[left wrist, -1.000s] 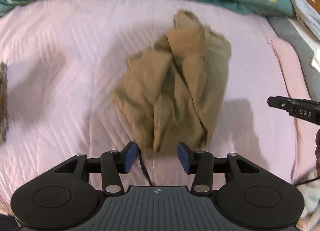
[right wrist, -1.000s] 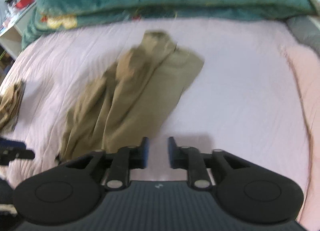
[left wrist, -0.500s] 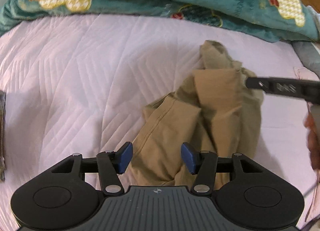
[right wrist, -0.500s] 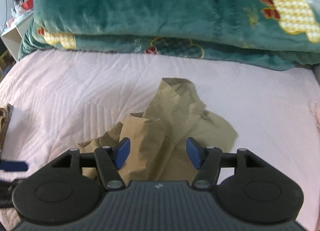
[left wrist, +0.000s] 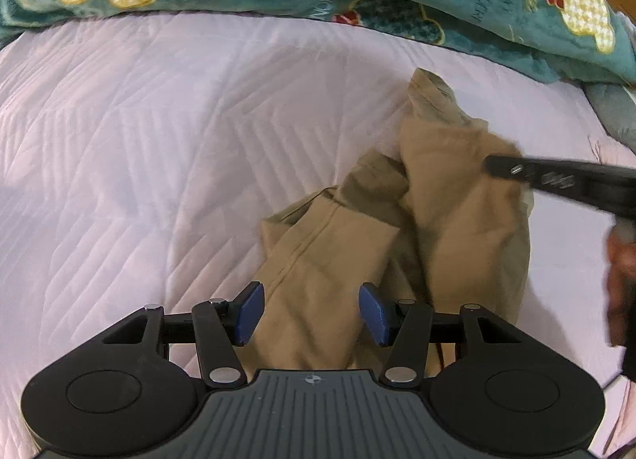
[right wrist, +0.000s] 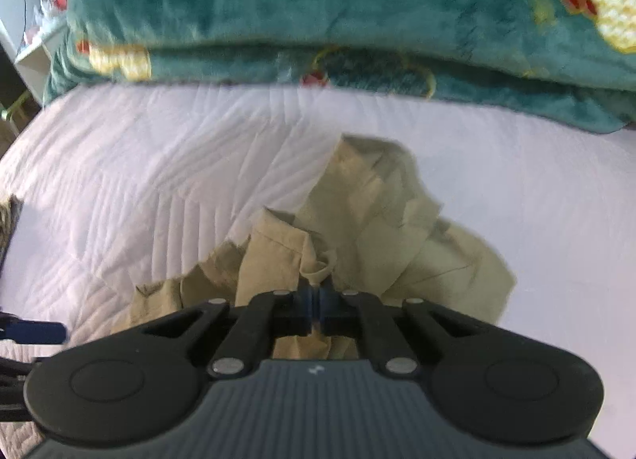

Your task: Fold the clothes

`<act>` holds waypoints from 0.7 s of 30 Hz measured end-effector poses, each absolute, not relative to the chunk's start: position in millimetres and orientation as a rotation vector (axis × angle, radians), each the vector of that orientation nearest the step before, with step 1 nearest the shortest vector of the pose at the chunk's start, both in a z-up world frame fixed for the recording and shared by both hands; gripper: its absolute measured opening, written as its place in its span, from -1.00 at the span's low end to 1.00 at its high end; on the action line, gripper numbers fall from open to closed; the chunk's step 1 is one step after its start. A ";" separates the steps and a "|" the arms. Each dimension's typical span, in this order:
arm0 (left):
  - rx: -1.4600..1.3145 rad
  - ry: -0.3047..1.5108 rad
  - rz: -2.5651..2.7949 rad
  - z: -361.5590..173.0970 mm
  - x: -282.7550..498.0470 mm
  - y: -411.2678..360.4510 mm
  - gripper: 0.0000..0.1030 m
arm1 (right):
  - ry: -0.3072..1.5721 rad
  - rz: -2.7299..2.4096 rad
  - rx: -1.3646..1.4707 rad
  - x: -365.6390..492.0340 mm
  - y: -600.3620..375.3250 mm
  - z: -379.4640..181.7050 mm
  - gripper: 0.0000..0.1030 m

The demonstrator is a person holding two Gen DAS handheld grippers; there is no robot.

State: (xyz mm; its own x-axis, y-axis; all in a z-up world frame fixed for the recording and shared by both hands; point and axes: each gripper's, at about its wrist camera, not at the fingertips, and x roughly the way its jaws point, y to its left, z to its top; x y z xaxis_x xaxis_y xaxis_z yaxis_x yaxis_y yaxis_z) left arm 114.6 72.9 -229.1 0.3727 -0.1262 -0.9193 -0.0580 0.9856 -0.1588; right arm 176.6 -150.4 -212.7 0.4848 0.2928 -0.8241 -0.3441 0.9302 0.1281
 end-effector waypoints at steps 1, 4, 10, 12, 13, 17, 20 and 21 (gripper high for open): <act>-0.168 1.186 -0.052 -229.0 116.9 69.4 0.06 | 0.970 0.372 -0.044 173.8 -158.7 -205.1 -0.93; -0.151 1.182 -0.072 -228.2 123.6 60.6 0.06 | 0.913 0.304 -0.007 162.2 -195.7 -181.9 -0.93; -0.138 1.179 -0.103 -230.8 132.4 50.3 0.06 | 0.893 0.081 0.034 123.2 -293.2 -149.0 -0.93; -0.134 1.177 -0.107 -232.1 133.7 48.0 0.06 | 0.918 0.006 0.042 106.6 -321.7 -151.0 -0.93; -0.132 1.179 -0.110 -233.4 134.1 46.5 0.06 | 0.948 -0.026 0.047 97.9 -333.7 -157.4 -0.93; -0.107 1.188 -0.121 -237.9 132.5 40.6 0.06 | 1.107 -0.128 0.080 67.7 -365.2 -196.5 -0.88; -0.096 1.192 -0.120 -238.7 130.6 39.5 0.06 | 1.170 -0.167 0.087 50.8 -369.9 -210.9 -0.85; -0.095 1.192 -0.118 -238.8 130.7 39.3 0.06 | 1.171 -0.176 0.082 47.9 -370.1 -210.6 -0.84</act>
